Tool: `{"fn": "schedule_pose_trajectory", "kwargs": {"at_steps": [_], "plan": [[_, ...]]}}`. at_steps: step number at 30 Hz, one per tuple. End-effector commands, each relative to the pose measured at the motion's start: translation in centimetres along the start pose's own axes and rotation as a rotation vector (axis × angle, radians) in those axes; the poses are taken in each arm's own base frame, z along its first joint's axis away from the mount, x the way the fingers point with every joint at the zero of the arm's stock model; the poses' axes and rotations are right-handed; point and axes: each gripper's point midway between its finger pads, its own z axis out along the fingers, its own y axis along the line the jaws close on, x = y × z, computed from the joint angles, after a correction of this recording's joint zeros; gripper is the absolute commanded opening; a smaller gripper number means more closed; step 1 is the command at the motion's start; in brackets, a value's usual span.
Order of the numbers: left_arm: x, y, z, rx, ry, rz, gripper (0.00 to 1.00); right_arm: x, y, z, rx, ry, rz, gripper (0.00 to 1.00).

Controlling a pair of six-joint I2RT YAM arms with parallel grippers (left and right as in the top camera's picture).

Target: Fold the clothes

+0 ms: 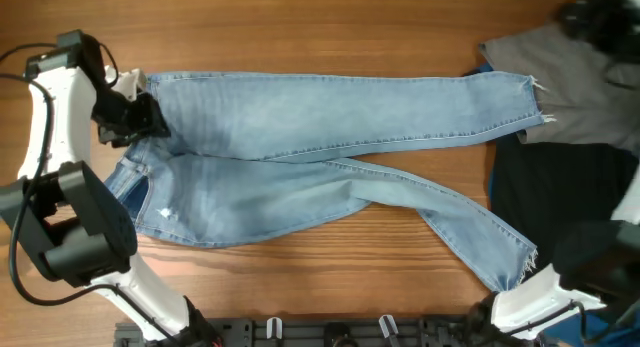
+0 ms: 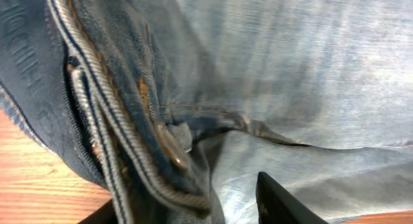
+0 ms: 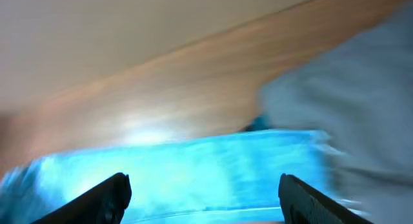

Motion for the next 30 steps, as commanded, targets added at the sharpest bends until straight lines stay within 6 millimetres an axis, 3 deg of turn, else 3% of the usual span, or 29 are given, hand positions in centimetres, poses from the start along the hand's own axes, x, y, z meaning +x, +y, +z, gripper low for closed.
{"fn": "schedule_pose_trajectory", "kwargs": {"at_steps": [1, 2, 5, 6, 7, 8, 9, 10, 11, 12, 13, 15, 16, 17, 18, 20, 22, 23, 24, 25, 27, 29, 30], "plan": [[-0.7, -2.2, -1.6, 0.046, -0.054, 0.042, 0.04, 3.3, 1.6, 4.4, 0.127, 0.155, 0.058, 0.7], [-0.3, -1.9, -1.6, 0.026, -0.036, 0.024, 0.04, 4.6, 1.6, 6.1, 0.168, 0.213, 0.085, 0.62], [1.3, 2.2, -2.7, -0.141, -0.002, -0.092, 0.04, 9.3, 2.4, 11.3, 0.172, 0.415, 0.177, 0.44], [1.4, 3.0, -3.3, -0.142, -0.019, -0.14, 0.04, 10.6, 2.5, 12.9, 0.171, 0.469, 0.177, 0.31], [1.3, 3.4, -3.9, -0.106, -0.045, -0.19, 0.19, 11.7, 2.8, 14.6, 0.155, 0.516, 0.176, 0.29], [0.8, 2.7, -4.1, -0.021, -0.072, -0.203, 0.35, 12.3, 3.2, 15.4, 0.133, 0.539, 0.17, 0.34], [-0.3, 0.7, -4.5, 0.132, -0.117, -0.193, 0.42, 12.5, 4.3, 16.4, 0.055, 0.55, 0.121, 0.48], [-1.3, -1.4, -4.9, 0.271, -0.162, -0.109, 0.46, 12.3, 5.6, 16.7, -0.032, 0.543, 0.06, 0.55], [-1.8, -2.1, -5.1, 0.297, -0.189, -0.041, 0.5, 12.0, 6.2, 16.9, -0.069, 0.529, 0.037, 0.58], [-2.3, -1.4, -4.9, 0.24, -0.203, -0.031, 0.52, 11.7, 6.4, 16.8, -0.072, 0.516, 0.033, 0.61], [-2.5, -1.3, -4.9, 0.228, -0.213, -0.028, 0.5, 11.7, 6.4, 16.7, -0.071, 0.517, 0.034, 0.62], [-2.6, -2.3, -4.3, 0.241, -0.2, -0.007, 0.29, 11.9, 6.3, 16.6, -0.069, 0.526, 0.038, 0.63], [-2.5, -1.9, -3.9, 0.191, -0.185, 0.002, 0.25, 12.0, 6.3, 16.6, -0.069, 0.528, 0.039, 0.63], [-2.1, 0.5, -3.4, 0.022, -0.157, -0.055, 0.18, 12.1, 6.3, 16.5, -0.068, 0.534, 0.042, 0.63], [-1.4, 3.4, -4.2, -0.149, -0.152, -0.159, 0.26, 12.3, 6.3, 16.4, -0.066, 0.542, 0.043, 0.63], [-0.6, 5.8, -6.7, -0.239, -0.183, -0.264, 0.43, 12.3, 6.3, 16.4, -0.066, 0.542, 0.044, 0.64], [-0.5, 6.5, -9.1, -0.211, -0.241, -0.31, 0.49, 12.3, 6.3, 16.4, -0.064, 0.542, 0.049, 0.76], [-0.8, 5.7, -10.5, -0.114, -0.301, -0.319, 0.53, 12.3, 6.3, 16.4, -0.063, 0.542, 0.053, 0.77], [-1.6, 3.5, -11.5, 0.037, -0.353, -0.287, 0.52, 12.3, 6.3, 16.4, -0.063, 0.542, 0.053, 0.77], [-2.4, 0.0, -11.3, 0.201, -0.368, -0.146, 0.41, 12.2, 6.3, 16.4, -0.059, 0.54, 0.066, 0.76], [-2.3, -1.2, -8.2, 0.181, -0.305, -0.07, 0.31, 12.1, 6.3, 16.5, -0.056, 0.537, 0.08, 0.75], [-1.9, -2.3, -3.5, 0.153, -0.22, -0.031, 0.13, 12.1, 6.2, 16.5, -0.044, 0.536, 0.095, 0.68], [-1.5, -3.6, 1.7, 0.148, -0.148, 0.014, 0.04, 12.1, 6.2, 16.5, -0.044, 0.537, 0.096, 0.64]]}}
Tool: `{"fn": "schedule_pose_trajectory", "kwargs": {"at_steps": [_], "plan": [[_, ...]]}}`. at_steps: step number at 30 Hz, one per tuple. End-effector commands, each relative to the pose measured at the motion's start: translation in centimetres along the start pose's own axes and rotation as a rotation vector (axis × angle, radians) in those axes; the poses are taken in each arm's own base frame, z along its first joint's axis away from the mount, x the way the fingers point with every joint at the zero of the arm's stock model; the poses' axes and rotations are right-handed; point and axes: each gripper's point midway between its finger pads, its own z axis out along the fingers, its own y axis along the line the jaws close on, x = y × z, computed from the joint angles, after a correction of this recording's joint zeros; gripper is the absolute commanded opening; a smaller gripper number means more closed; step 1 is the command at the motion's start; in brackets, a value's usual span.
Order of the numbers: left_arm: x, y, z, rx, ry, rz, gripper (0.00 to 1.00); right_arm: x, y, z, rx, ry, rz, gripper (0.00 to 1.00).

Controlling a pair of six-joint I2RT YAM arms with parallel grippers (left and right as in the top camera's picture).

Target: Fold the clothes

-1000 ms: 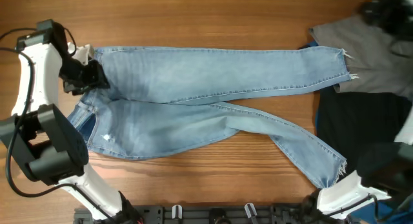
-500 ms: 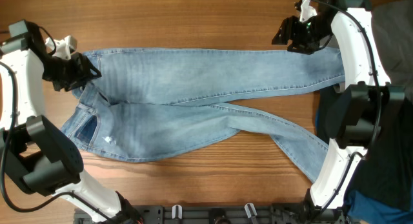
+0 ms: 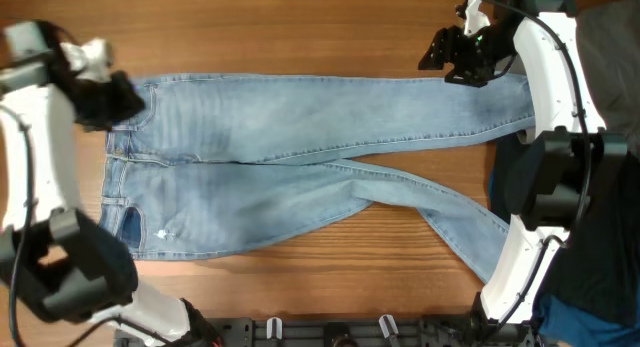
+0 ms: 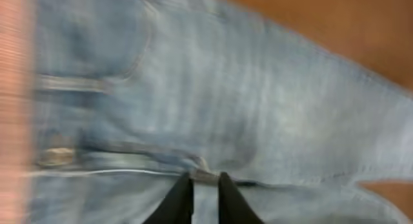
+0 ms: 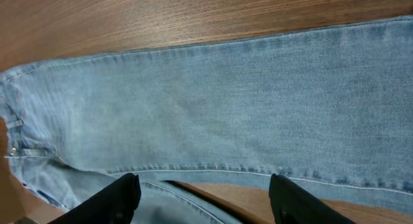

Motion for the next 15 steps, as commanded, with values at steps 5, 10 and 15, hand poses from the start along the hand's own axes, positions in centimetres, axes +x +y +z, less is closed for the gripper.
{"fn": "schedule_pose_trajectory", "kwargs": {"at_steps": [5, 10, 15], "plan": [[5.2, 3.5, 15.8, -0.168, 0.198, 0.023, 0.04, 1.0, 1.2, -0.2, -0.009, 0.029, 0.001, 0.71], [6.4, 16.0, 15.4, -0.466, 0.176, -0.339, 0.08, 2.0, 1.7, 1.2, 0.148, 0.049, -0.1, 0.75], [7.9, 26.4, 10.6, -0.513, 0.093, -0.621, 0.08, 3.6, 3.2, 2.4, 0.227, 0.088, -0.17, 0.71]]}}
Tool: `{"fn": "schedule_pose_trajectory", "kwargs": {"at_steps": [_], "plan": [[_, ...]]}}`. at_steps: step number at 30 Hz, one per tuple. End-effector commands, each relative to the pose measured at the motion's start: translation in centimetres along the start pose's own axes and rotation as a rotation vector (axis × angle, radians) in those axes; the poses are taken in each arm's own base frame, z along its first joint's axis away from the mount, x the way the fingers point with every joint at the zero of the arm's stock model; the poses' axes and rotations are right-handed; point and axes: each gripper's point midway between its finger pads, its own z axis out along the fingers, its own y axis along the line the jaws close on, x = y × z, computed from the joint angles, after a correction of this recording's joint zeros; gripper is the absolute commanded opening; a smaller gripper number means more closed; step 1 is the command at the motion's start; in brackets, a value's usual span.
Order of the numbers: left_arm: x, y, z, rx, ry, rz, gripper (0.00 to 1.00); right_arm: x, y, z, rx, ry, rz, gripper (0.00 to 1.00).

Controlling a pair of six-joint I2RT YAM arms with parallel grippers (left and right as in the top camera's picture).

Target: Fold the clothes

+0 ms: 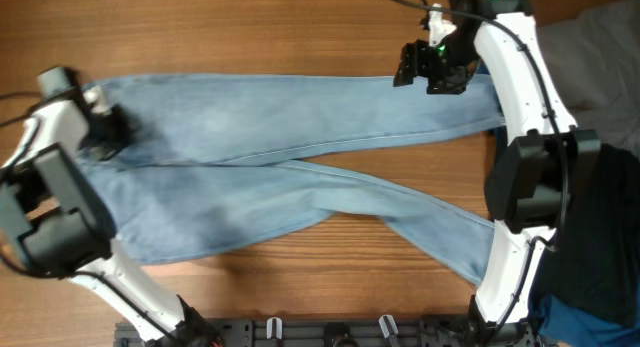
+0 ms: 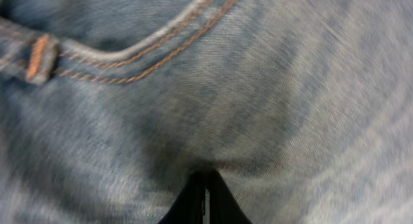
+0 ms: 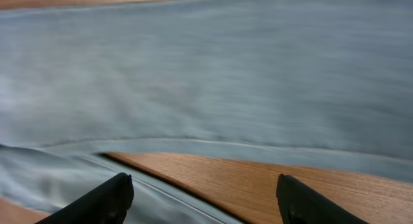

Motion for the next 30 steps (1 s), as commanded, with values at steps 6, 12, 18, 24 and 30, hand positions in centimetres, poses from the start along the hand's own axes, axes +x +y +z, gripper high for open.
{"fn": "schedule_pose_trajectory", "kwargs": {"at_steps": [6, 12, 18, 24, 30], "plan": [[-0.2, 13.8, -2.6, 0.076, -0.019, -0.369, 0.2, 3.8, 0.0, 1.4, 0.207, 0.123, -0.024, 0.78], [-2.3, 10.4, -9.4, 0.121, -0.161, -0.23, 0.32, 11.0, -7.4, 3.7, 0.358, 0.419, 0.056, 0.81], [-0.9, 5.7, -17.0, 0.124, -0.249, -0.03, 0.46, 16.1, -6.7, 7.2, 0.086, 0.568, 0.108, 0.82], [2.4, 2.4, -20.2, 0.138, -0.22, 0.033, 0.49, 20.5, -7.4, 9.6, 0.085, 0.63, 0.169, 0.62], [3.4, 2.2, -20.0, 0.14, -0.181, 0.027, 0.49, 14.6, -7.7, 9.7, 0.085, 0.384, 0.104, 0.04]]}}
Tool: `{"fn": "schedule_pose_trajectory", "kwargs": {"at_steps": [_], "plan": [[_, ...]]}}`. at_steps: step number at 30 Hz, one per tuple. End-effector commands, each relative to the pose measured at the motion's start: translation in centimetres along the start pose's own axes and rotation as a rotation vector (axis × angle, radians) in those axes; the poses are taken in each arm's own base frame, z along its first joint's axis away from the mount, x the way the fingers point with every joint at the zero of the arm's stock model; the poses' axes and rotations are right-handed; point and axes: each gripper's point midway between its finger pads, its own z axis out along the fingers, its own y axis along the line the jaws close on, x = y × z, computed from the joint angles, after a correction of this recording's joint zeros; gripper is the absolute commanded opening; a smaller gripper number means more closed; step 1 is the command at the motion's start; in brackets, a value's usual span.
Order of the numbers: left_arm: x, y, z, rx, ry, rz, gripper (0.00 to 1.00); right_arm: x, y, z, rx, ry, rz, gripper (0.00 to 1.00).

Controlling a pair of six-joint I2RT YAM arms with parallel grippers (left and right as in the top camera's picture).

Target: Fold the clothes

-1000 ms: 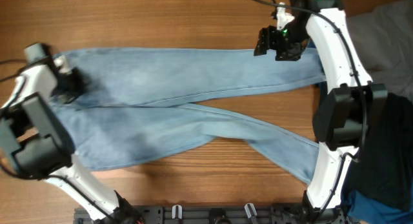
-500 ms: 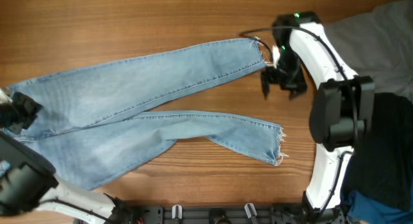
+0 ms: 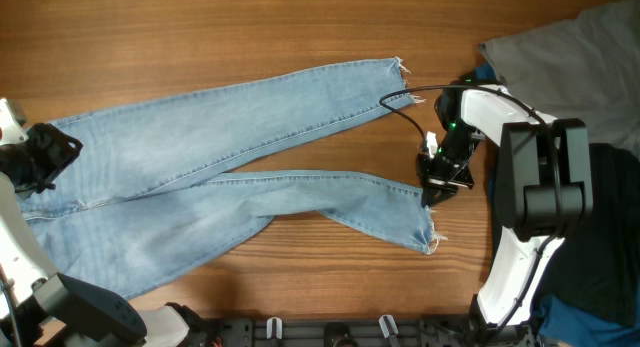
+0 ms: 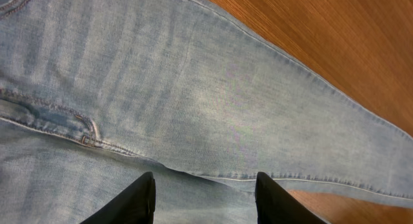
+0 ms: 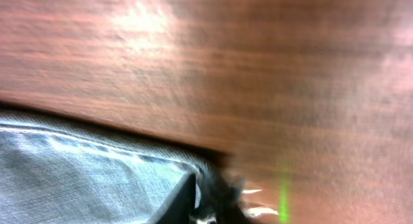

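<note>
Light-blue jeans [image 3: 230,157] lie flat on the wooden table [image 3: 250,27], waist at the left, legs running right. The upper leg ends in a frayed hem [image 3: 395,75]; the lower leg's hem [image 3: 428,222] is nearer the front. My left gripper [image 3: 40,157] hangs open over the waist end, its fingers spread above the denim [image 4: 193,88] around nothing [image 4: 204,180]. My right gripper [image 3: 437,184] is down at the top corner of the lower hem. In the blurred right wrist view it looks shut [image 5: 197,198] on the frayed edge.
A grey garment [image 3: 560,47] lies at the back right. A black garment [image 3: 615,237] covers the right edge of the table beside the right arm's base [image 3: 540,187].
The jeans lie further left and slanted, both hems pulled in from the right. My left gripper has let go and stands open. My right gripper moved from above the upper leg to the lower hem and shut.
First my left gripper stood open at the waistband and the right arm was low at the front right. Then the left was shut at the waist and the right open over the upper leg. The jeans then lay further left; now the left is open, the right on the lower hem.
</note>
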Motion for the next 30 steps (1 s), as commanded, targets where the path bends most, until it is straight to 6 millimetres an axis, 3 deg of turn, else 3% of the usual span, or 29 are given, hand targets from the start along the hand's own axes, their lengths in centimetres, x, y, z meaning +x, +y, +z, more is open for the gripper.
{"fn": "schedule_pose_trajectory", "kwargs": {"at_steps": [1, 4, 6, 9, 10, 12, 16, 18, 20, 21, 23, 24, 27, 30], "plan": [[0.2, -0.8, -0.2, 0.015, 0.0, 0.032, 0.5, -5.9, 0.6, -5.2, 0.009, -0.292, -0.059, 0.04], [0.1, -1.0, -0.1, 0.017, -0.003, 0.037, 0.5, -10.5, -1.5, -15.0, 0.103, -0.606, 0.071, 0.04], [-0.1, -0.9, -0.1, 0.015, -0.009, 0.04, 0.54, -12.5, -0.8, -19.9, 0.058, -0.764, 0.026, 0.77], [0.0, -0.7, -0.2, 0.005, -0.009, 0.038, 0.56, -12.8, 0.0, -22.6, 0.055, -0.834, -0.043, 0.87], [0.2, -0.3, -0.2, -0.019, 0.001, 0.032, 0.55, -12.4, 0.7, -22.4, 0.011, -0.817, -0.061, 0.91], [1.6, 0.9, -0.2, -0.086, 0.054, -0.022, 0.56, -11.4, 1.8, -21.4, -0.055, -0.757, -0.077, 0.91], [5.9, 2.4, -1.3, -0.121, 0.217, -0.201, 0.52, -9.9, 4.9, -20.3, -0.211, -0.676, -0.127, 0.7], [7.1, 4.7, -1.7, -0.158, 0.246, -0.284, 0.55, -9.7, 5.8, -19.8, -0.208, -0.664, -0.143, 0.75], [8.0, 8.5, -1.7, -0.253, 0.233, -0.408, 0.58, -9.6, 6.7, -19.3, -0.21, -0.654, -0.145, 0.76], [8.6, 9.9, -1.5, -0.267, 0.222, -0.488, 0.51, -9.6, 7.2, -19.2, -0.208, -0.651, -0.156, 0.76], [10.5, 13.7, -0.2, -0.298, 0.18, -0.709, 0.2, -9.6, 8.1, -18.9, -0.203, -0.65, -0.176, 0.76], [11.4, 15.0, 0.3, -0.308, 0.165, -0.785, 0.11, -9.7, 8.3, -18.9, -0.195, -0.656, -0.182, 0.76], [14.2, 18.5, 1.7, -0.33, 0.123, -0.975, 0.04, -10.0, 8.4, -19.1, -0.185, -0.675, -0.174, 0.76], [13.8, 20.0, 3.5, -0.317, 0.058, -0.961, 0.04, -10.3, 8.5, -19.3, -0.188, -0.687, -0.176, 0.76]]}}
